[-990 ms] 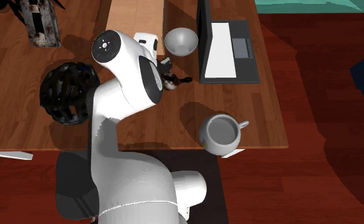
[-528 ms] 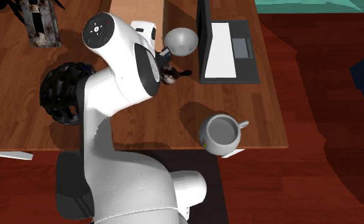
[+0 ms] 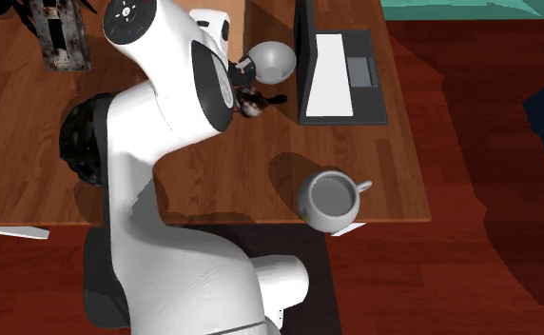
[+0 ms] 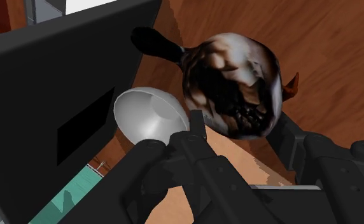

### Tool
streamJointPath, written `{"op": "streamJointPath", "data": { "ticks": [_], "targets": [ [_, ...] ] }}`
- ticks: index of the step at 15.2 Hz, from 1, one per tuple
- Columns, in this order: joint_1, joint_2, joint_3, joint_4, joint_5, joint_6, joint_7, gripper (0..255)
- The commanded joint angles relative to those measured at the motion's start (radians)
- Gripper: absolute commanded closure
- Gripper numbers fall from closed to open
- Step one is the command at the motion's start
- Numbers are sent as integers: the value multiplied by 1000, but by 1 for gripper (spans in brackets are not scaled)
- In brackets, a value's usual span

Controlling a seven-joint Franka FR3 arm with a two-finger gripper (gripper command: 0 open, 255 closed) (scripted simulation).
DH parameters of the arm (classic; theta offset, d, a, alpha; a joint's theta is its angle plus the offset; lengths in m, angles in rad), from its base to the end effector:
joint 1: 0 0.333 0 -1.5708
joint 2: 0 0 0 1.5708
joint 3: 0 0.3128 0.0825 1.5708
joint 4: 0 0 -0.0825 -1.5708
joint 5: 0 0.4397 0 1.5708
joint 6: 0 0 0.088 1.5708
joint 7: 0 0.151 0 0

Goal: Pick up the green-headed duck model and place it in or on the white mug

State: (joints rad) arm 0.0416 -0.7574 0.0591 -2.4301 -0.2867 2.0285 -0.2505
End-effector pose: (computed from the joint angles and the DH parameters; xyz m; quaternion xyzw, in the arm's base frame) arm 0.4266 0.0175 0.5479 0.9504 0.2044 0.1603 0.1709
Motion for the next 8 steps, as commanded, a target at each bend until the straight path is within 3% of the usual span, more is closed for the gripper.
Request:
{"op": "streamJointPath", "data": {
  "ticks": [1,8],
  "targets": [
    [1,3,0,29,3,-26,-7,255],
    [1,23,2,131,12,-105,-30,255]
  ]
}}
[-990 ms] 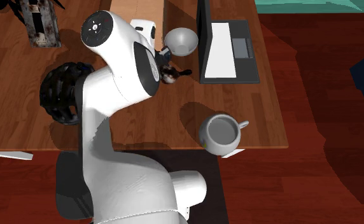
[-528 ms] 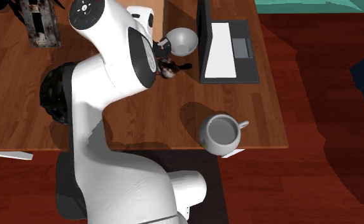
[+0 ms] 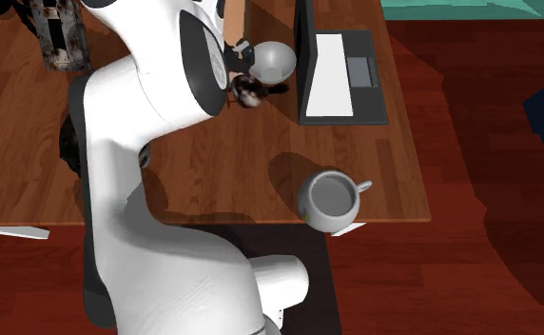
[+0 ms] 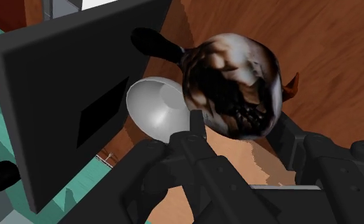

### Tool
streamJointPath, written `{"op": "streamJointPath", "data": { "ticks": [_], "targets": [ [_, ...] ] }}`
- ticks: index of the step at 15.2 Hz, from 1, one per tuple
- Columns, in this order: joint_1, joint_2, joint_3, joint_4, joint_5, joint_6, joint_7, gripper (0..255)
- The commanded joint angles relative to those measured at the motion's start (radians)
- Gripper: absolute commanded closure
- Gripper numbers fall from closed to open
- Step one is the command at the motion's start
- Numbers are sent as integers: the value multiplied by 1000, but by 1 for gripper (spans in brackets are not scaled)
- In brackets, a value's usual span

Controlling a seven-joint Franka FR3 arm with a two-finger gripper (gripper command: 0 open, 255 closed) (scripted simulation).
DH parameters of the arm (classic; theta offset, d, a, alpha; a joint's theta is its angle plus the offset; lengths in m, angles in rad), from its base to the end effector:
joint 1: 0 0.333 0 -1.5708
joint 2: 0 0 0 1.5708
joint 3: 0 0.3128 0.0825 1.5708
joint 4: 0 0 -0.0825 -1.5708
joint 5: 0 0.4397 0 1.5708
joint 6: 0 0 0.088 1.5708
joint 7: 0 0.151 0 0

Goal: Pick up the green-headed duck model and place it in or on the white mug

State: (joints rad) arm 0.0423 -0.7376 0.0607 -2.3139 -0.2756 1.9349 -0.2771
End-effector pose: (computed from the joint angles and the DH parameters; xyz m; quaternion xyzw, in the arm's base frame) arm 0.4266 0.0180 0.5943 0.9504 0.2045 0.1602 0.1708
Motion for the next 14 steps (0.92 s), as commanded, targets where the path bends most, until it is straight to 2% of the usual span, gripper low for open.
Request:
{"op": "streamJointPath", "data": {
  "ticks": [1,8,14],
  "targets": [
    [-1,-30,-14,-2,-1,-23,-21,255],
    [-21,-243,-118,-87,-36,-119,-152,255],
    [-52,-398,-211,-112,-86,-218,-273,255]
  ]
}}
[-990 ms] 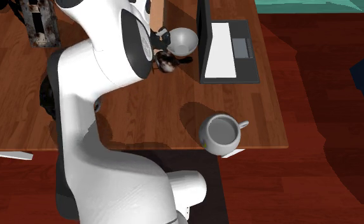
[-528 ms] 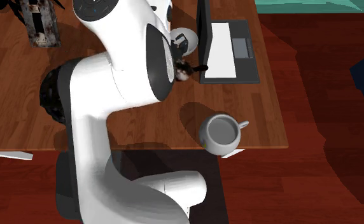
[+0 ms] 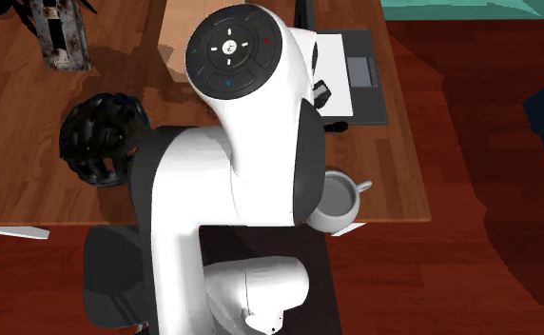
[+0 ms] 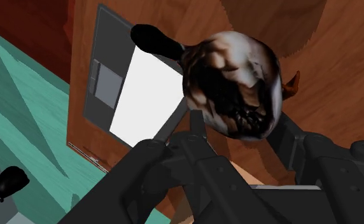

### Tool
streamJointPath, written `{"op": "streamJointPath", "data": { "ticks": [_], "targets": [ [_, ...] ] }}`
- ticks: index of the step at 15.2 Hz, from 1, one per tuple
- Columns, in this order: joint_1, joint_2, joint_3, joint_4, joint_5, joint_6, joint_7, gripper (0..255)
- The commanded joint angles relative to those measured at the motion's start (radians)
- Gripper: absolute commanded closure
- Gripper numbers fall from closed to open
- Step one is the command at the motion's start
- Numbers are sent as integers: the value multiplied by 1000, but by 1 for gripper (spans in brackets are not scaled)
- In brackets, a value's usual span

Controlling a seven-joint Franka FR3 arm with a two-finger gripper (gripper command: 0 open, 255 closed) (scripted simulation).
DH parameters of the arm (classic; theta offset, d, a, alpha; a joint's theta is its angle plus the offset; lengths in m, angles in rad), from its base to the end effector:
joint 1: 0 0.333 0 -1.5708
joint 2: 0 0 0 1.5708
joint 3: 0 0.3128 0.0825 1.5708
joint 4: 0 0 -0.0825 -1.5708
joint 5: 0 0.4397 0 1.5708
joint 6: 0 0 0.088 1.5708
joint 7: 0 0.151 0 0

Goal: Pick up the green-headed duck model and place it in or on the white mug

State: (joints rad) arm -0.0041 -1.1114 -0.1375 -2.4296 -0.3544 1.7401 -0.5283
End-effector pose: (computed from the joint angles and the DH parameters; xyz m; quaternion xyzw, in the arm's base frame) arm 0.2964 -0.1035 0.6326 0.9505 0.2039 0.1605 0.1710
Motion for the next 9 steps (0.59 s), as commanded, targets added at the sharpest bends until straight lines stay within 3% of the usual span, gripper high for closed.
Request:
{"op": "streamJointPath", "data": {
  "ticks": [1,7,9],
  "targets": [
    [-11,-46,-29,5,-17,-40,-43,255],
    [-48,-154,-125,30,-81,-136,-171,255],
    [-51,-174,-131,-4,-87,-122,-168,255]
  ]
}}
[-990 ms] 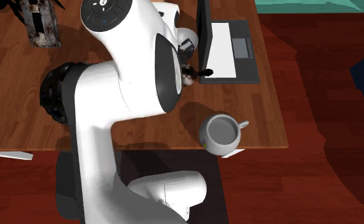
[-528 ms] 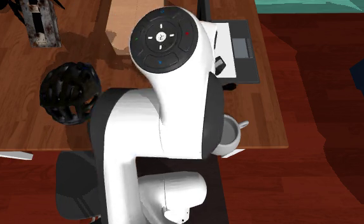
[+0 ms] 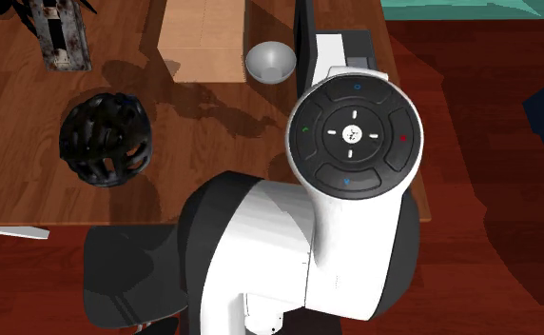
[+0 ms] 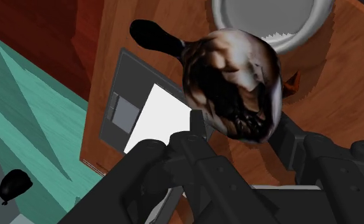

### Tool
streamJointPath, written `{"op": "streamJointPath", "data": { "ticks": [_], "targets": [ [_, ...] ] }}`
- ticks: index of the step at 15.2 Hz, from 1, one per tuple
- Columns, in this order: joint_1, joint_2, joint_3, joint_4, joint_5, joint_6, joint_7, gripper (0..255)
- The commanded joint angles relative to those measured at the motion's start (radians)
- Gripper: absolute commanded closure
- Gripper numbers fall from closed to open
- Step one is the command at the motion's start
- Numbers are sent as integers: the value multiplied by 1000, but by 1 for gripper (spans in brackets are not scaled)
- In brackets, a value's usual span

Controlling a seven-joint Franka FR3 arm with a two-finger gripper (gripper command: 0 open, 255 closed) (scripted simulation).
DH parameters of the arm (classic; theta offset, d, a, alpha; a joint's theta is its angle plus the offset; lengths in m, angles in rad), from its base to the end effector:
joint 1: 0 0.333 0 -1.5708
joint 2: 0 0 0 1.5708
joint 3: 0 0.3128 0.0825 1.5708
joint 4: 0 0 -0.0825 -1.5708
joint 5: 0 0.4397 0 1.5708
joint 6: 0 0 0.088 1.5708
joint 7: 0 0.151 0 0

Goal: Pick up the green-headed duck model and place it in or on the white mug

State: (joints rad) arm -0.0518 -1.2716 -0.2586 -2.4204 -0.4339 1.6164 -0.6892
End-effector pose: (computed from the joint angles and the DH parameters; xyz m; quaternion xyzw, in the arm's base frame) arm 0.2166 -0.1727 0.6490 0.9505 0.2042 0.1604 0.1709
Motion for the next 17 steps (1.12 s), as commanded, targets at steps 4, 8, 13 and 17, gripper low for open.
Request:
{"op": "streamJointPath", "data": {
  "ticks": [4,8,13,17],
  "targets": [
    [-12,-52,-22,-81,-21,31,-1,255],
    [-22,-90,-37,-147,-36,59,3,255],
    [-36,-135,-58,-228,-57,94,8,255],
    [-51,-174,-78,-295,-78,123,11,255]
  ]
}}
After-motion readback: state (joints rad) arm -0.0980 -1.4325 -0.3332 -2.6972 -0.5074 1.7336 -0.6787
